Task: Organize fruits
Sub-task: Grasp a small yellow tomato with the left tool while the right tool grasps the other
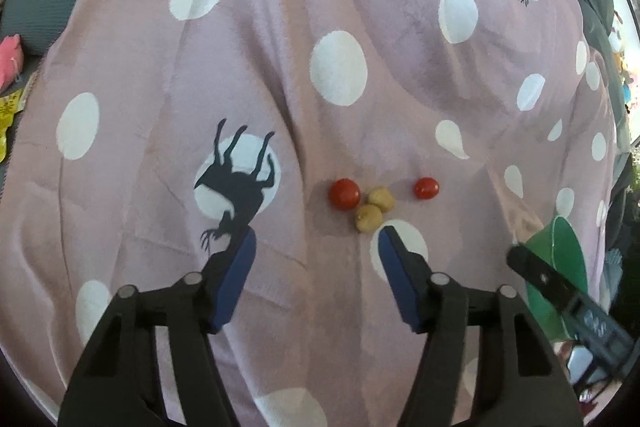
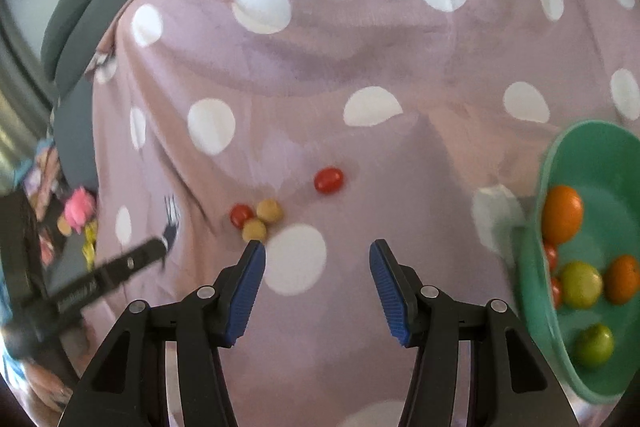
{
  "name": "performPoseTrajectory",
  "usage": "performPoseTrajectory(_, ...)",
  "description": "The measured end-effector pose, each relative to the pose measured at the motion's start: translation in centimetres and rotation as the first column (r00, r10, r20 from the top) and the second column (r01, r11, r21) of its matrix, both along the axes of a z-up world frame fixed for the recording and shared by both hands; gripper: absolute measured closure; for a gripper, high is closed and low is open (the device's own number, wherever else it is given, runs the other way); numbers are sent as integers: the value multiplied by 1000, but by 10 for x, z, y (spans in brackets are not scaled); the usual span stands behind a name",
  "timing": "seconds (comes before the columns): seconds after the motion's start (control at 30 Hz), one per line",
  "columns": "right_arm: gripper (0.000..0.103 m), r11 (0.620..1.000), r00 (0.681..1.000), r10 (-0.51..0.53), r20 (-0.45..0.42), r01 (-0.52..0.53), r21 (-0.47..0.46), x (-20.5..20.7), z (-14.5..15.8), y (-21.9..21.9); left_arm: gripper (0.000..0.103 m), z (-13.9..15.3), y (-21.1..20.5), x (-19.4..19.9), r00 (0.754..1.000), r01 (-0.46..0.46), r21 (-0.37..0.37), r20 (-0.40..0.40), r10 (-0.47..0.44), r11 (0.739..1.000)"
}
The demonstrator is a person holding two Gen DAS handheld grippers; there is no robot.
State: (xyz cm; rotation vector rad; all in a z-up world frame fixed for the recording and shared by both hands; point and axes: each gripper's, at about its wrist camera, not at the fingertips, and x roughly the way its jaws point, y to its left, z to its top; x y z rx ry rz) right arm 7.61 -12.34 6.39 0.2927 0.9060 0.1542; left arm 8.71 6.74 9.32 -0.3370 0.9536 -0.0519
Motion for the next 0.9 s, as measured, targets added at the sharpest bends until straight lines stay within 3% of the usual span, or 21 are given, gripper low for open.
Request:
performPoseTrajectory(0.13,48,999,998,2,-55,0,46,36,-6,4,53,-1,-15,15,998,54,8,11,-54,999)
performPoseTrajectory(0.27,61,995,994,64,-85,-57,86,66,-18,21,66,-21,-36,37,992,124,-25,-34,-124,992)
performPoseTrajectory(0.37,64,985,986,121,-119,-104,140,81,-34,36,66,-35,-43,50,987,151,-63,-40,-154,986)
performPoseTrajectory(0.63,64,979,974,159,-162,-135,150,96,-57,53,71,-63,-46,66,982,143,-75,-110,-150,987)
performPoseTrajectory(0.83,64,982,971,153,-186,-129,134,100,-67,60,74,-63,-50,66,988,145,-29,-59,-146,989)
performPoseTrajectory(0.9,64,984,971,153,-186,-132,116,101,-68,64,79,-68,-52,67,982,167,-68,-76,-171,984)
